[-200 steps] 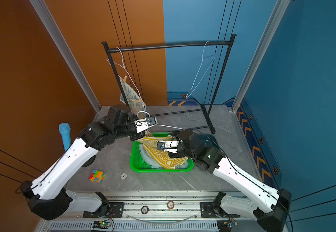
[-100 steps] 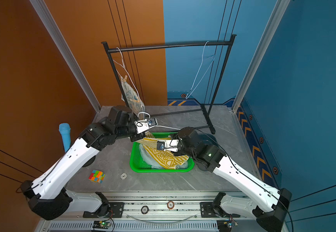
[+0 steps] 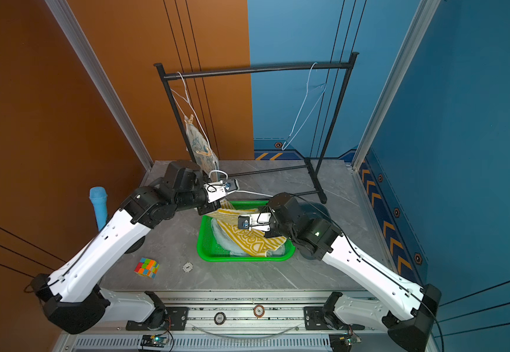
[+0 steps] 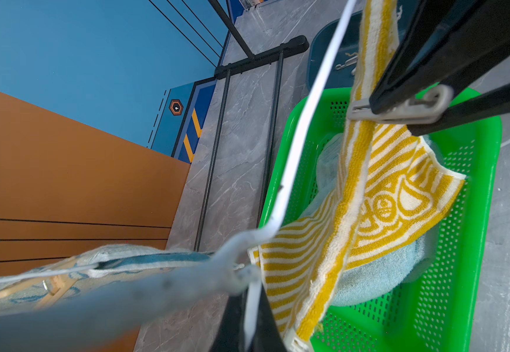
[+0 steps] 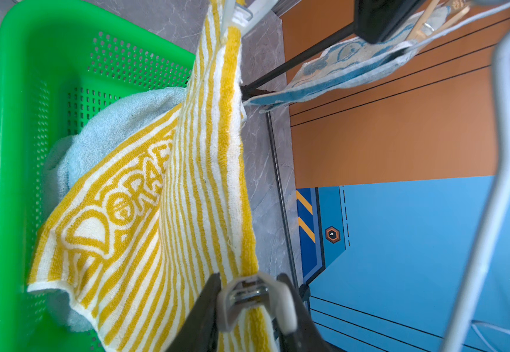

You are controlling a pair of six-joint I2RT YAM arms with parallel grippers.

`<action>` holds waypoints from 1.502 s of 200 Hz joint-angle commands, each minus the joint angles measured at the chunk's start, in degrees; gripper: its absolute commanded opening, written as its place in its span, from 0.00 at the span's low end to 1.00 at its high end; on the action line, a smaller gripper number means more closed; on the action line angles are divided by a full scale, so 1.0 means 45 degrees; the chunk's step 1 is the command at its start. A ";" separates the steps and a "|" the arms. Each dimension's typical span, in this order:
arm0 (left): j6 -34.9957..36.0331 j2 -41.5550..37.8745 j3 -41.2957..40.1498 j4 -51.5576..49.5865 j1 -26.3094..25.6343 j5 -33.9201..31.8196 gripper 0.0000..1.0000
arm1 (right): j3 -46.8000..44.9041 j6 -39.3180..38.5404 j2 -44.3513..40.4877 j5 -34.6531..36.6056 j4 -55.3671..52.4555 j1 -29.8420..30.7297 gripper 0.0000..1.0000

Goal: Remove the clothespins securing towels to the hanger
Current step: Remove the clothespin from the hanger, then place the clothespin in the storage box.

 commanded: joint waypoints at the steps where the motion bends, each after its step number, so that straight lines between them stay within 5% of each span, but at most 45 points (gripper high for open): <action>1: 0.0066 -0.0347 -0.0064 0.0116 0.0015 0.0300 0.00 | 0.0486 0.0056 0.0035 -0.0151 -0.0550 0.0094 0.24; 42: 0.0046 -0.0346 -0.0103 0.0113 0.0011 0.0283 0.00 | 0.0703 0.0286 -0.0016 -0.0361 -0.0825 0.0106 0.12; 114: -0.0175 -0.0320 -0.0416 0.0107 0.0088 -0.0426 0.00 | 0.0812 0.1205 -0.1142 -0.0758 -0.0854 0.0187 0.11; 175: -0.0665 -0.0520 -0.0532 0.0060 0.0439 -0.0793 0.00 | -0.0129 0.2418 -0.2588 0.2185 -0.1711 -0.0118 0.11; 200: -0.0903 -0.0519 -0.0572 0.0042 0.0635 -0.1121 0.00 | -0.0222 0.4362 -0.2686 0.2622 -0.2126 -0.1363 0.10; 300: -0.0779 -0.0853 -0.0880 0.0046 0.0840 -0.1209 0.00 | -0.2954 0.9795 -0.1157 -0.2893 -0.1897 -0.9046 0.05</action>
